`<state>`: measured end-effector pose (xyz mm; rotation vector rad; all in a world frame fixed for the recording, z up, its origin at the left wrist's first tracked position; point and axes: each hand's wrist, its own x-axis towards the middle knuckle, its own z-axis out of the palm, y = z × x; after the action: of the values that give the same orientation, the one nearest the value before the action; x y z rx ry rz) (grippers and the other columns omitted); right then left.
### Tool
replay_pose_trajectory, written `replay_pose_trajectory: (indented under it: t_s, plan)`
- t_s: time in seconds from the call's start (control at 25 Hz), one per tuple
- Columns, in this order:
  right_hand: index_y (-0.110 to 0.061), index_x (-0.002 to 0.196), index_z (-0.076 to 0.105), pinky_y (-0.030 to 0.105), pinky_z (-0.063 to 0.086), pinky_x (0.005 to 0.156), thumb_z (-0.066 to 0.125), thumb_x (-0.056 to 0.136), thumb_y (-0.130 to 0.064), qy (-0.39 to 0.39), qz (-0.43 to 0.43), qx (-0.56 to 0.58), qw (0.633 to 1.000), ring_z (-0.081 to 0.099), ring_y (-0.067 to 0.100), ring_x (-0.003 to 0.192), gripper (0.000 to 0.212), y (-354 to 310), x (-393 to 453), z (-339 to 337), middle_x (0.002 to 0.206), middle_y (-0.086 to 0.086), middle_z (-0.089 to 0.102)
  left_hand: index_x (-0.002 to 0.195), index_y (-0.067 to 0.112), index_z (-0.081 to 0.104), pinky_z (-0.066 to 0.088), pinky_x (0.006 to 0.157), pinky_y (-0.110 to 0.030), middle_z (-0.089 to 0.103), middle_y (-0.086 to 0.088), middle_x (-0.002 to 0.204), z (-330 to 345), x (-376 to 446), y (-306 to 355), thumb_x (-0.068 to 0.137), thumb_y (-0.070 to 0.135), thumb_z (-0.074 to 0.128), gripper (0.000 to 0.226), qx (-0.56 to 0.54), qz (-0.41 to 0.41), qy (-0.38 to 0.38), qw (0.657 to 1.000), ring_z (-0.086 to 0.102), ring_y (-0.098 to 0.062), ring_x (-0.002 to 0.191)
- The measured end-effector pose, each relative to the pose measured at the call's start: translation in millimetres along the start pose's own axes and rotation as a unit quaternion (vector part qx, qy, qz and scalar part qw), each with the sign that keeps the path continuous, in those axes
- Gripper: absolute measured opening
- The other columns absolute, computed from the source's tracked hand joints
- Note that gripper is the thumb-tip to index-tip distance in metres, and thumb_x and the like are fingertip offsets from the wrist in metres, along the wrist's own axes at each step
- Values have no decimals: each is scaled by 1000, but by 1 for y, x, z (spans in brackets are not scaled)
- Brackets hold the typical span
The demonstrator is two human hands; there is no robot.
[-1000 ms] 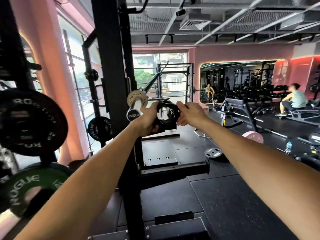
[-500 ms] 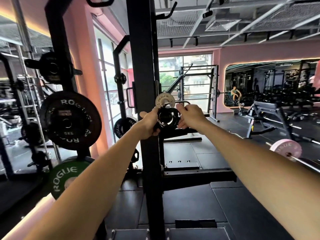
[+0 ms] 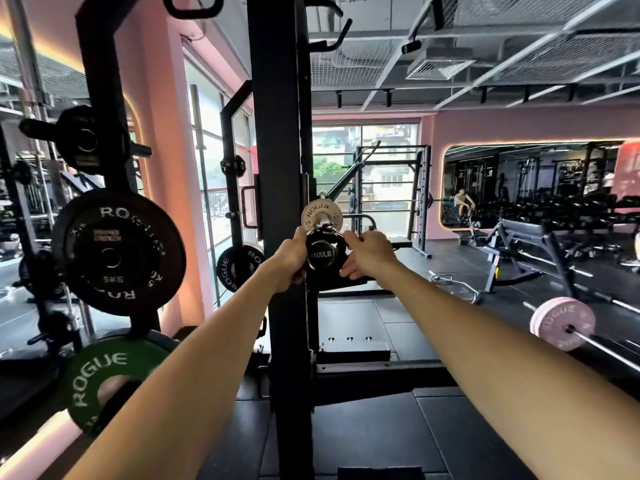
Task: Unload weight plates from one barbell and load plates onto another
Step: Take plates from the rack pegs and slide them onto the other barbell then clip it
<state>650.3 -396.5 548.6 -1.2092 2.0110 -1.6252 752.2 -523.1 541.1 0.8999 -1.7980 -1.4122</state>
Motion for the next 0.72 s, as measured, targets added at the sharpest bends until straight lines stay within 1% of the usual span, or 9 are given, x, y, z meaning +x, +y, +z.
replay_pose_trajectory:
  t_s: [0.08,0.12,0.2,0.28,0.32,0.44,0.56,0.64,0.72]
  plan:
    - [7,121,48,33,55,54,45,100,-37,-8,18,10,1000,69,33,64,49,6,23,1,73,19,66,137,2,38,34,39,-19,52,-8,74,3,28,-5,97,56,28,68,2,1,0,1000,45,-15,49]
    - [7,121,47,31,55,51,46,99,-37,-9,27,19,999,68,30,60,49,9,35,2,74,19,66,140,3,35,35,39,-19,52,-8,76,3,39,-6,98,54,28,67,-1,2,-3,1000,47,-15,51]
    - [5,119,49,30,55,47,50,99,-34,-2,45,46,998,66,27,54,44,14,62,6,72,18,66,130,4,45,41,49,-24,54,-10,80,4,63,-6,101,49,28,56,-24,2,-25,999,51,-19,60]
    - [3,115,52,28,52,43,51,98,-32,11,56,63,996,64,24,50,38,20,91,13,68,15,65,115,3,54,42,69,-35,57,-16,88,4,94,-5,102,45,29,51,-40,8,-56,998,54,-27,77]
    - [2,113,53,27,51,42,51,99,-31,15,59,64,996,63,23,48,36,23,106,16,66,14,65,112,2,56,40,76,-39,56,-19,92,4,109,-5,102,45,30,51,-36,13,-68,997,52,-29,84]
    - [2,109,55,28,51,46,52,98,-32,22,66,71,995,62,24,47,36,36,153,23,65,14,64,110,3,58,45,82,-45,60,-20,97,7,154,-6,100,46,31,52,-31,5,-83,996,53,-31,88]
    - [3,106,58,32,54,52,52,97,-34,25,56,59,996,63,26,50,38,46,193,28,68,16,65,109,4,59,45,81,-43,61,-18,97,11,188,-5,100,48,31,53,-28,-4,-75,997,54,-29,89]
    - [4,108,59,36,56,55,53,96,-36,39,49,44,997,64,28,54,42,52,222,31,76,18,66,110,3,59,43,80,-41,61,-18,98,14,213,-7,101,47,31,53,-38,-11,-73,997,53,-28,90]
    - [4,107,60,39,59,58,55,95,-41,48,46,25,997,66,30,58,46,57,246,35,88,21,68,109,3,58,48,85,-43,62,-20,104,18,235,-11,101,46,31,51,-56,-16,-60,997,54,-29,91]
